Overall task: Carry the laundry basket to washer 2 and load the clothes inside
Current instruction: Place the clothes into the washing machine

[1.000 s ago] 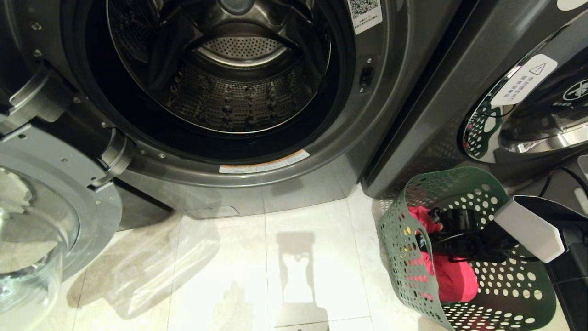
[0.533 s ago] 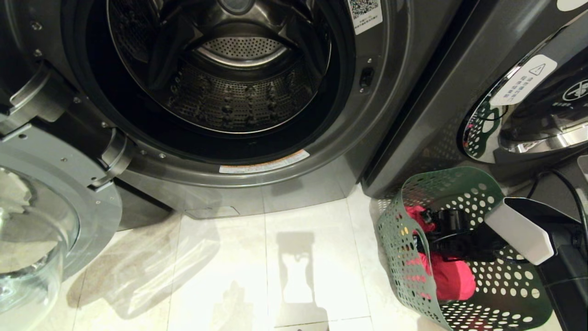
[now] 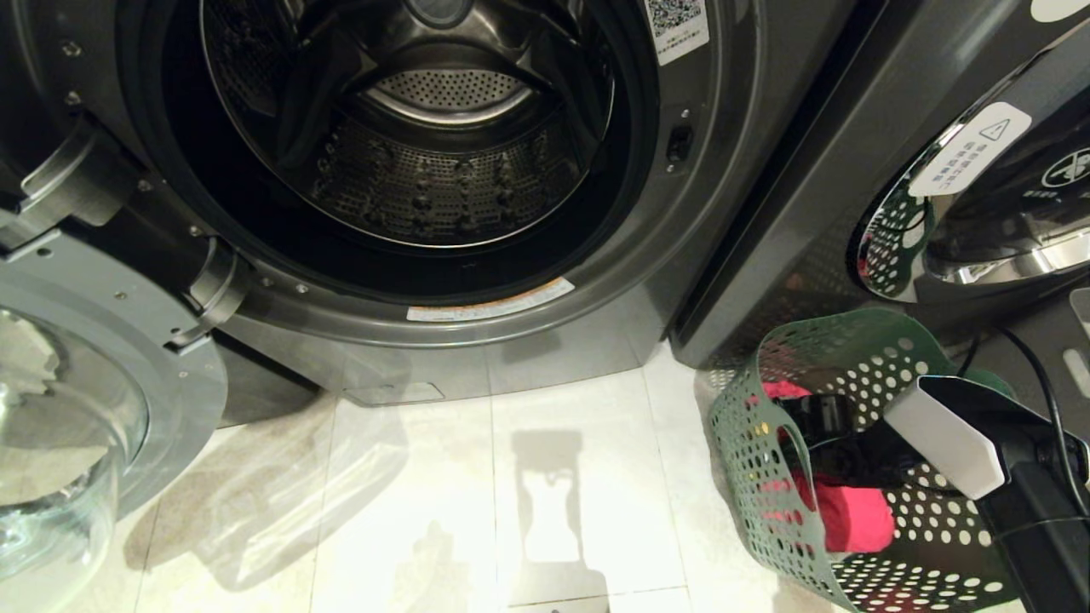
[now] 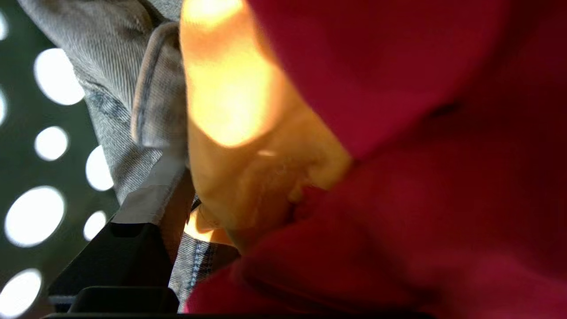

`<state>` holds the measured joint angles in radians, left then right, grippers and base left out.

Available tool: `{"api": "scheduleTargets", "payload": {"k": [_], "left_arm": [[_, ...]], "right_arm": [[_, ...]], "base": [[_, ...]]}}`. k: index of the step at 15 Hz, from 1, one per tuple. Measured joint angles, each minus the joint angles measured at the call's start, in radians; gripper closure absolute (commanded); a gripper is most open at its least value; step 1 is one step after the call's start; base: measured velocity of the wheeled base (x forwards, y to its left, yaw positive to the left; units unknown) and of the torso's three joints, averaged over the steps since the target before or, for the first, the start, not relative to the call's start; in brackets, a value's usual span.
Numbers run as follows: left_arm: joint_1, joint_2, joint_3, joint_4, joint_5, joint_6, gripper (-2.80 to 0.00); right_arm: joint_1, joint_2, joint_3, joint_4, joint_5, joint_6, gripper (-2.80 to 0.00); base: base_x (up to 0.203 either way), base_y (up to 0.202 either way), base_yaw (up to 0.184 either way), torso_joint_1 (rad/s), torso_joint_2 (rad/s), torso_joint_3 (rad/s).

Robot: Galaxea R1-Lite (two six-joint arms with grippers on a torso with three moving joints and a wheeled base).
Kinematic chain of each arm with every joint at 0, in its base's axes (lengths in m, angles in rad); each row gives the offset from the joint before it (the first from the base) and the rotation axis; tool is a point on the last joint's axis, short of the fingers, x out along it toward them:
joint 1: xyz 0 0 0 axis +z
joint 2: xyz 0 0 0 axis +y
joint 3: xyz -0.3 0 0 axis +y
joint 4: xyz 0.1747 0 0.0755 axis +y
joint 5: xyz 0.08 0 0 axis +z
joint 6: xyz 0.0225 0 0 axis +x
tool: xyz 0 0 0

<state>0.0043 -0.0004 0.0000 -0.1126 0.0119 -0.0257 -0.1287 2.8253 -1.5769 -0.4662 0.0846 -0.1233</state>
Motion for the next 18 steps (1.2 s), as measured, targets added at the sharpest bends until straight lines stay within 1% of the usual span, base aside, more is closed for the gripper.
{"api": "scheduleTargets", "payload": {"k": [2, 3, 7, 10, 13, 18], "left_arm": [[0.000, 0.000, 0.000, 0.000, 0.000, 0.000, 0.00], [0.000, 0.000, 0.000, 0.000, 0.000, 0.000, 0.00], [0.000, 0.000, 0.000, 0.000, 0.000, 0.000, 0.00], [0.000, 0.000, 0.000, 0.000, 0.000, 0.000, 0.00], [0.000, 0.000, 0.000, 0.000, 0.000, 0.000, 0.00], [0.000, 0.000, 0.000, 0.000, 0.000, 0.000, 0.00]], "right_arm": [[-0.009, 0.009, -0.020, 0.016, -0.015, -0.014, -2.80], [-0.010, 0.013, -0.024, 0.016, -0.016, -0.014, 0.00], [-0.014, 0.012, -0.028, 0.017, -0.017, -0.012, 0.00], [-0.015, -0.015, -0.002, 0.041, -0.019, -0.011, 0.00], [-0.015, -0.063, 0.044, 0.075, -0.017, -0.006, 0.00], [-0.022, -0.167, 0.167, 0.081, -0.014, 0.010, 0.00]], "base": [[0.000, 0.000, 0.000, 0.000, 0.00, 0.000], [0.000, 0.000, 0.000, 0.000, 0.00, 0.000], [0.000, 0.000, 0.000, 0.000, 0.00, 0.000], [0.000, 0.000, 0.000, 0.000, 0.00, 0.000], [0.000, 0.000, 0.000, 0.000, 0.00, 0.000], [0.000, 0.000, 0.000, 0.000, 0.00, 0.000]]}}
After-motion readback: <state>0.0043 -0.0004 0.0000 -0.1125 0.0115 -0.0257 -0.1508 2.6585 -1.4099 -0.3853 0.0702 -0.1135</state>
